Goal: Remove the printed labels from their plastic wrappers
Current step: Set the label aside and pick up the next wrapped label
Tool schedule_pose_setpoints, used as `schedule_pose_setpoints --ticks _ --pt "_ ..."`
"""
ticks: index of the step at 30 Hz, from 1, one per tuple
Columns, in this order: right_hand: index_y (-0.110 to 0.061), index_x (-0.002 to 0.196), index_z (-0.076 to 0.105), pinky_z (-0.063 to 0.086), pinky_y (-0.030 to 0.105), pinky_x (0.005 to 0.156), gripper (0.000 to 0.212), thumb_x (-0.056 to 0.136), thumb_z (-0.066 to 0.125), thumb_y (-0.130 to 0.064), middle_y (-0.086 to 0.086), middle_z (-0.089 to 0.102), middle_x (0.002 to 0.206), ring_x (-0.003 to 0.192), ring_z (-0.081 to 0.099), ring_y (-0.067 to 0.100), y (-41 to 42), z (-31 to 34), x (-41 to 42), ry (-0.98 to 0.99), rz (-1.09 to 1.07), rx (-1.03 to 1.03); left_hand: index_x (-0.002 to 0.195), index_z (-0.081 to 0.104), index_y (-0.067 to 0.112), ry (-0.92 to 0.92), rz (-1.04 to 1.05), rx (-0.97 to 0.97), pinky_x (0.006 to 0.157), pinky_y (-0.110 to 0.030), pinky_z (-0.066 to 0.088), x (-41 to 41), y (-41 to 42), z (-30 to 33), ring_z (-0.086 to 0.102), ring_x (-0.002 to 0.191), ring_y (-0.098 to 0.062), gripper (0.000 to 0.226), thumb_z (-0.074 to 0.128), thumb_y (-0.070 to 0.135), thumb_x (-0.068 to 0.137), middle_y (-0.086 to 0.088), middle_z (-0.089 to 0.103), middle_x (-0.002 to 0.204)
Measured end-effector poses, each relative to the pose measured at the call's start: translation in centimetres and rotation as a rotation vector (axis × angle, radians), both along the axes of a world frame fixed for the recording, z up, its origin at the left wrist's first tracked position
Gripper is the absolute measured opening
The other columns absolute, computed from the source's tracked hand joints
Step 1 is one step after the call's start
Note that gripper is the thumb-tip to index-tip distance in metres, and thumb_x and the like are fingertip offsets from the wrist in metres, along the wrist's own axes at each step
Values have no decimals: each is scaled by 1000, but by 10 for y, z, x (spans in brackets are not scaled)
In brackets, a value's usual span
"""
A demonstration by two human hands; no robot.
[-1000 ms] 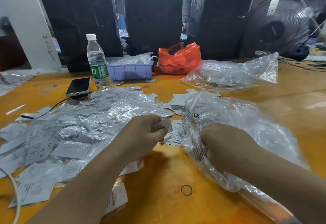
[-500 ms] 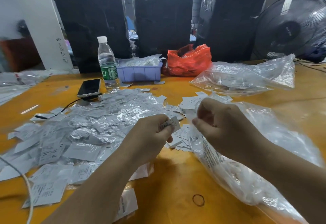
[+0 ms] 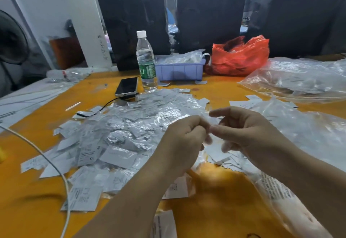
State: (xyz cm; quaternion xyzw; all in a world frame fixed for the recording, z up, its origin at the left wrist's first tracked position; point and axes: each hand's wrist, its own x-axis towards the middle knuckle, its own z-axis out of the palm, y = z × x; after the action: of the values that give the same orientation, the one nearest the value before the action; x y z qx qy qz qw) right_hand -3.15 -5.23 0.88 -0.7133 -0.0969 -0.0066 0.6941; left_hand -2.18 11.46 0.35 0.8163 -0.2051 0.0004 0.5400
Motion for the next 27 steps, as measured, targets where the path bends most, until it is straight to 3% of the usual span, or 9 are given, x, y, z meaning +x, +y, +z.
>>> schedule_pose_setpoints --ticks 3,8,10,14,18,22,25,27 --pt "-12 103 70 49 22 49 42 63 76 -21 -2 57 60 51 54 11 -5 -2 0 2 6 7 90 68 18 46 -50 -76 61 -19 50 1 -1 1 62 68 -7 25 48 32 91 5 69 77" --pt "-12 89 69 49 25 50 34 61 78 -28 15 59 76 57 53 15 -2 -5 -3 35 3 -26 91 69 11 56 -52 -121 61 -19 51 0 0 3 61 64 -7 14 58 17 96 2 70 73" --pt "-11 87 68 50 26 50 31 61 78 -26 13 56 75 55 52 14 -2 -6 -3 60 6 -1 90 69 10 62 -33 -122 60 -18 50 0 2 4 61 63 -7 13 59 15 96 2 70 72" --pt "-10 99 67 55 29 57 38 62 75 -17 6 60 70 54 55 15 -5 -6 -1 100 41 40 90 70 15 91 17 -127 60 -16 52 2 4 4 63 63 -6 7 63 13 92 1 71 74" --pt "-12 110 63 57 31 60 51 60 74 -12 11 69 78 60 62 17 -4 -6 -3 130 82 74 96 69 23 113 58 -130 61 -18 54 4 5 4 66 68 -5 9 66 17 90 2 72 83" --pt "-10 113 61 55 31 57 48 66 69 -6 15 70 79 71 65 24 -5 -8 -3 158 104 97 100 68 29 140 31 -84 62 -17 51 6 5 3 67 73 -4 11 69 26 89 7 71 88" --pt "-9 115 60 54 33 55 45 71 66 -3 15 69 78 63 61 22 -6 -7 -3 182 97 132 88 71 25 74 31 -81 59 -14 48 4 3 4 64 65 -2 6 70 19 88 8 70 74" --pt "-9 115 59 55 35 56 46 70 68 -14 16 69 78 58 59 19 -5 -5 -4 198 90 141 82 71 22 40 47 -88 58 -14 47 3 2 4 61 61 -1 8 71 16 87 10 67 67"
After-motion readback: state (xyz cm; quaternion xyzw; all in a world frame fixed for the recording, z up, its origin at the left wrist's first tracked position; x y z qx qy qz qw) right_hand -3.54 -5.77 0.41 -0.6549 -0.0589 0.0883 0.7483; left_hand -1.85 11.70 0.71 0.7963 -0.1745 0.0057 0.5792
